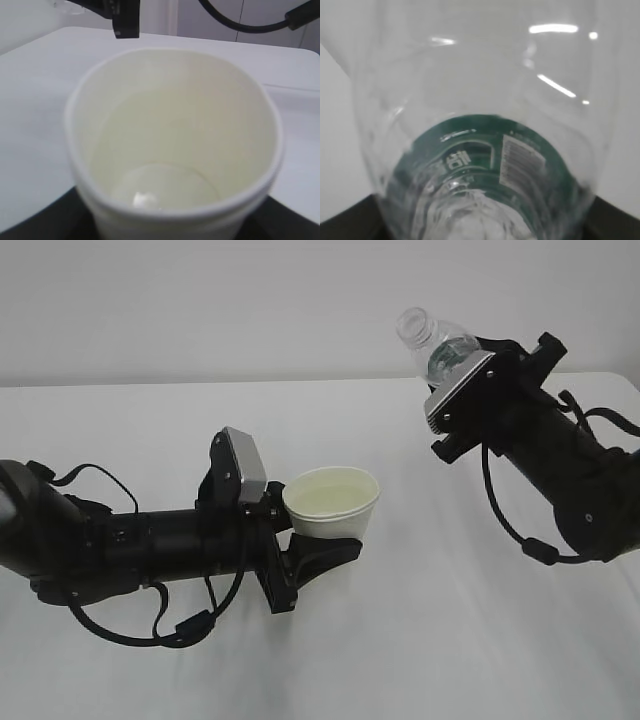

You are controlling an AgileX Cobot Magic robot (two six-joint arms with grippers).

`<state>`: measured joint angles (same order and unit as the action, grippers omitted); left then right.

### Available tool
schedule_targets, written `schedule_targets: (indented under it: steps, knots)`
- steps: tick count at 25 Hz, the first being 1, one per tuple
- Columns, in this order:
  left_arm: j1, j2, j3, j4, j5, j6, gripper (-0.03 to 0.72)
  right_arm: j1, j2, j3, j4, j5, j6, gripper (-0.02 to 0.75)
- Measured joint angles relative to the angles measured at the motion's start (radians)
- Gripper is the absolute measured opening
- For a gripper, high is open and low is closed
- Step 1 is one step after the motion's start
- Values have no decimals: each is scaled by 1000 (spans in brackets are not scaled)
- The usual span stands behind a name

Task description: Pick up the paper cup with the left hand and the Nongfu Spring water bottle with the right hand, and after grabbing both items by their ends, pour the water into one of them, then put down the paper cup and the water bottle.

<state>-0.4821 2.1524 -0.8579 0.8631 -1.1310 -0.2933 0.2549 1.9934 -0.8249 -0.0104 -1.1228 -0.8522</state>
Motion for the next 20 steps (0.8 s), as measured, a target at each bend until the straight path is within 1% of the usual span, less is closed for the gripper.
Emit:
schedule_targets:
  steps: [20]
  knots:
    - [0, 0, 0, 2, 0, 2, 420, 0, 0, 0, 98, 0, 194, 471]
